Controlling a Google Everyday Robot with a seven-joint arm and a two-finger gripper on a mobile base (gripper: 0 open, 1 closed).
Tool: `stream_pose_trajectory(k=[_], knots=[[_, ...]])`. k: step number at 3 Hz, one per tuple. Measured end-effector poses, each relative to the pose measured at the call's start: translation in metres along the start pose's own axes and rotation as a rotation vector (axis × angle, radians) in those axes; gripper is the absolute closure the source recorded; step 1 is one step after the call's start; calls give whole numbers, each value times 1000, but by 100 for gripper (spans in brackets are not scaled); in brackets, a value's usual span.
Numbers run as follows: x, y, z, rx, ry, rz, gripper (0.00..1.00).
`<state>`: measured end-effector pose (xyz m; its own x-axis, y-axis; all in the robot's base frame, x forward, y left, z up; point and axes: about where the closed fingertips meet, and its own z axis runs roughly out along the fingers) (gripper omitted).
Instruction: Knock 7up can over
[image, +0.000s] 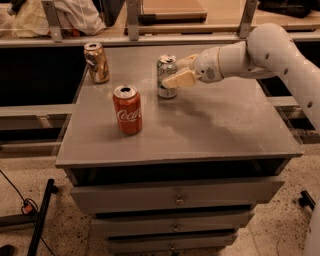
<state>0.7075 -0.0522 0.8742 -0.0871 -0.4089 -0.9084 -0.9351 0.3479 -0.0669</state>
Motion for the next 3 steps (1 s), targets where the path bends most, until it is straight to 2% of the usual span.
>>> stream_pose_trajectory(k=[1, 2, 3], knots=[[4, -1, 6, -28, -117, 74, 62], [7, -2, 3, -49, -207, 129, 85], [-4, -6, -20, -47, -205, 107, 89]])
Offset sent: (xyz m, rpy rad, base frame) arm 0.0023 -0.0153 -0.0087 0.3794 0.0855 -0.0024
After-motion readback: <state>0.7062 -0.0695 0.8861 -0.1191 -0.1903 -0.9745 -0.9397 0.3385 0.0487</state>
